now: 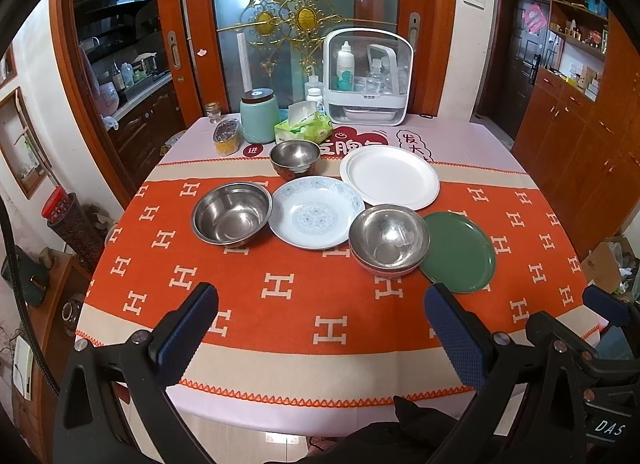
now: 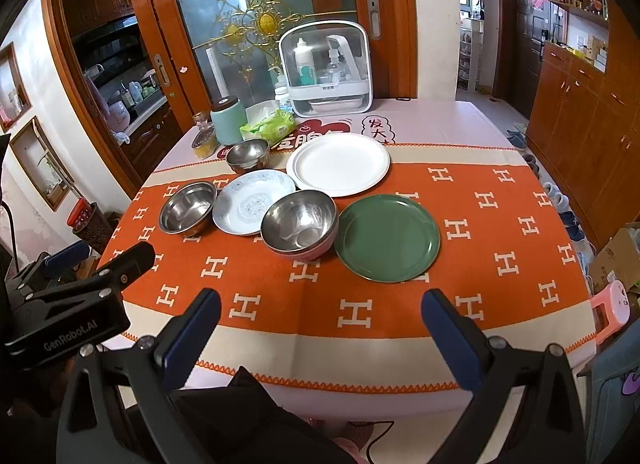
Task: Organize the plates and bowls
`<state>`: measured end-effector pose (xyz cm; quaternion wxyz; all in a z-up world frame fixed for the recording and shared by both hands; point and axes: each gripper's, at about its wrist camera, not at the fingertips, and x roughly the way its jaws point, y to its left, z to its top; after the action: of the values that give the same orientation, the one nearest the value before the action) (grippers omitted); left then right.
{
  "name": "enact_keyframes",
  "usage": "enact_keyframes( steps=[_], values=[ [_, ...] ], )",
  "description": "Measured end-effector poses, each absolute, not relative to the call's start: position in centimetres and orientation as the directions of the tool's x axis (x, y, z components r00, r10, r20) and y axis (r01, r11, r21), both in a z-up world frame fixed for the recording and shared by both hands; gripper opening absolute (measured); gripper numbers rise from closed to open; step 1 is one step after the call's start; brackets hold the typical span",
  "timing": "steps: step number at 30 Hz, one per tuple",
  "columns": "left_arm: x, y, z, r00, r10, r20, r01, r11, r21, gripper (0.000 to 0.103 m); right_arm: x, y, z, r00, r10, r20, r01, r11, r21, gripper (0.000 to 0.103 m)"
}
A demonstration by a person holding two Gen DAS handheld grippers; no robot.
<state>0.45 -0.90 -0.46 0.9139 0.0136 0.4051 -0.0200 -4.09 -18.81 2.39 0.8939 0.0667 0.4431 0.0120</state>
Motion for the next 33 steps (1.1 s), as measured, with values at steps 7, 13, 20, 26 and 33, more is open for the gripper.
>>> enact_keyframes(
  steps=[7, 13, 20, 26, 33],
  values=[
    [0.3, -1.4, -0.7, 0.674, -0.031, -0.738, 0.055, 0.998, 0.008, 0.102, -4.2, -18.7, 2.3, 0.605, 0.079, -0.792, 0.041, 0.991, 0.13, 0.101],
    [0.4, -0.5, -0.5, 0.67, -0.048, -0.741, 0.072, 0.997, 0.001, 0.102, -4.3, -18.5, 2.3, 0.605, 0.079, -0.792, 0.044, 0.99, 0.132, 0.101],
    [0.4, -0.3, -0.4, 0.67, -0.052, -0.741, 0.073, 0.997, -0.004, 0.102, -5.0, -18.4, 1.4, 0.604, 0.08, -0.793, 0.048, 0.99, 0.136, 0.101],
    [0.7, 0.5, -0.5, 0.668, -0.081, -0.739, 0.093, 0.995, -0.025, 0.102, -4.7, -18.1, 1.5, 0.605, 0.074, -0.793, 0.053, 0.99, 0.133, 0.101],
    [1.6, 2.0, -0.6, 0.665, -0.123, -0.736, 0.128, 0.991, -0.05, 0.102, -4.2, -17.1, 1.9, 0.607, 0.054, -0.793, 0.083, 0.988, 0.131, 0.101]
  ],
)
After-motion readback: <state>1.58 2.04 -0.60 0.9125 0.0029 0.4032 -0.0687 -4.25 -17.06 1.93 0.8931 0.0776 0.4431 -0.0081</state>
